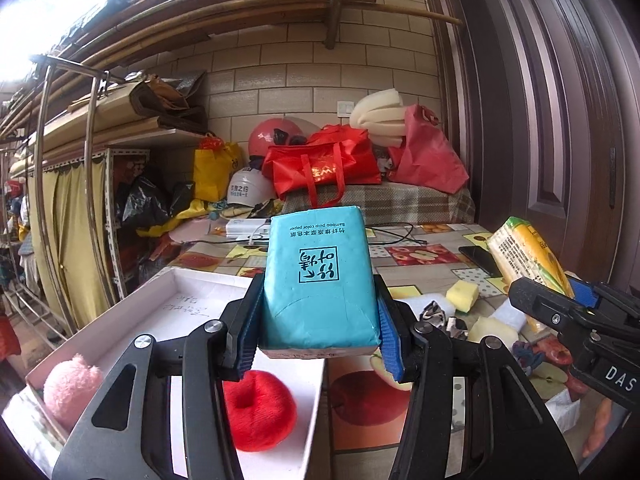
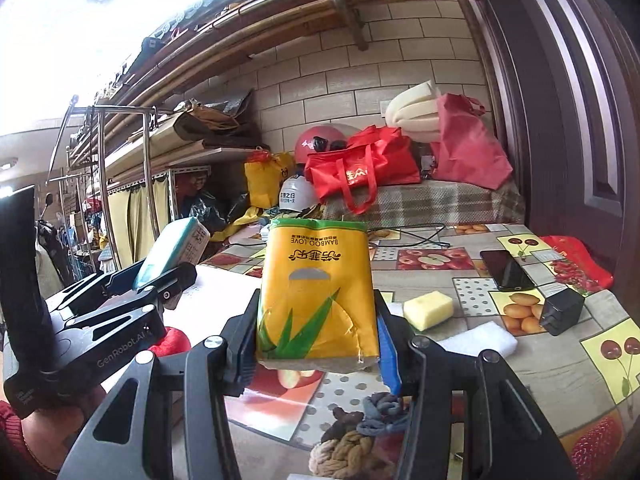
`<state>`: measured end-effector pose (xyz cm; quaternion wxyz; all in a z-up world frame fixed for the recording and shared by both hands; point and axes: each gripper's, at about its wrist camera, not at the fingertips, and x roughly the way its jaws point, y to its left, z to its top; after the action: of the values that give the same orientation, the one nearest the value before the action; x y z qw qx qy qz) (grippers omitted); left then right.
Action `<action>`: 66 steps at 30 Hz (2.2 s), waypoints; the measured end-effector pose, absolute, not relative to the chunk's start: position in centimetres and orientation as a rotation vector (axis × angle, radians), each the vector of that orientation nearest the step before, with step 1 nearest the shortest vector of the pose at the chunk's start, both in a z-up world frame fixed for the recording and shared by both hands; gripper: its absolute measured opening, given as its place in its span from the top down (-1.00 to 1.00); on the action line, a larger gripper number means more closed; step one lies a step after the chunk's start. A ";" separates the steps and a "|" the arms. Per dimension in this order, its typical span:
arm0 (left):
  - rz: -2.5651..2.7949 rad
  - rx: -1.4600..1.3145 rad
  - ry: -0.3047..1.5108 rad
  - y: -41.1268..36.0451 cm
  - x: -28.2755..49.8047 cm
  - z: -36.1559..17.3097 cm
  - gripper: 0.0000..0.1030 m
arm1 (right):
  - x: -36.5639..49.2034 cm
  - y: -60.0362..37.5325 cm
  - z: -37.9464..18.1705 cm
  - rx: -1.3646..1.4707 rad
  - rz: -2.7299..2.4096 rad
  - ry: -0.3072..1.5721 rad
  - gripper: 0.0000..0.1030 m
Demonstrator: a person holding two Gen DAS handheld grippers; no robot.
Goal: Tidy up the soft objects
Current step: 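Carry both tissue packs to the white tray and open both tools to drop them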
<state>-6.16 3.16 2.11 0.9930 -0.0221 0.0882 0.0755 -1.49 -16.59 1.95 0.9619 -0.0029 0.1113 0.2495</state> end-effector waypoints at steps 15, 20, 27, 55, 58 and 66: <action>0.358 -0.236 0.327 18.6 -2.6 -0.2 0.03 | 0.9 -11.3 0.8 -0.011 0.586 0.329 0.06; 0.303 -0.174 0.378 16.3 3.5 -0.7 0.02 | 2.9 -11.5 0.0 0.020 0.533 0.380 0.06; 0.260 -0.162 0.338 14.6 5.5 -0.2 0.02 | 3.7 -11.5 -0.1 0.025 0.482 0.381 0.06; 0.300 -0.149 0.463 15.6 7.3 -1.2 -0.66 | 12.3 -1.6 0.0 -0.143 0.488 0.381 -0.71; 0.331 -0.181 0.447 16.3 6.8 -1.2 -1.00 | 12.9 -1.3 -0.1 -0.152 0.474 0.406 -0.95; 0.409 -0.192 0.426 16.7 6.3 -1.1 -1.00 | 12.6 -0.8 0.0 -0.182 0.458 0.391 -0.99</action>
<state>6.31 16.67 -1.08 0.9522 -0.0943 0.2096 0.2011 12.61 -0.83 -0.02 0.9509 -0.0897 0.1922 0.2253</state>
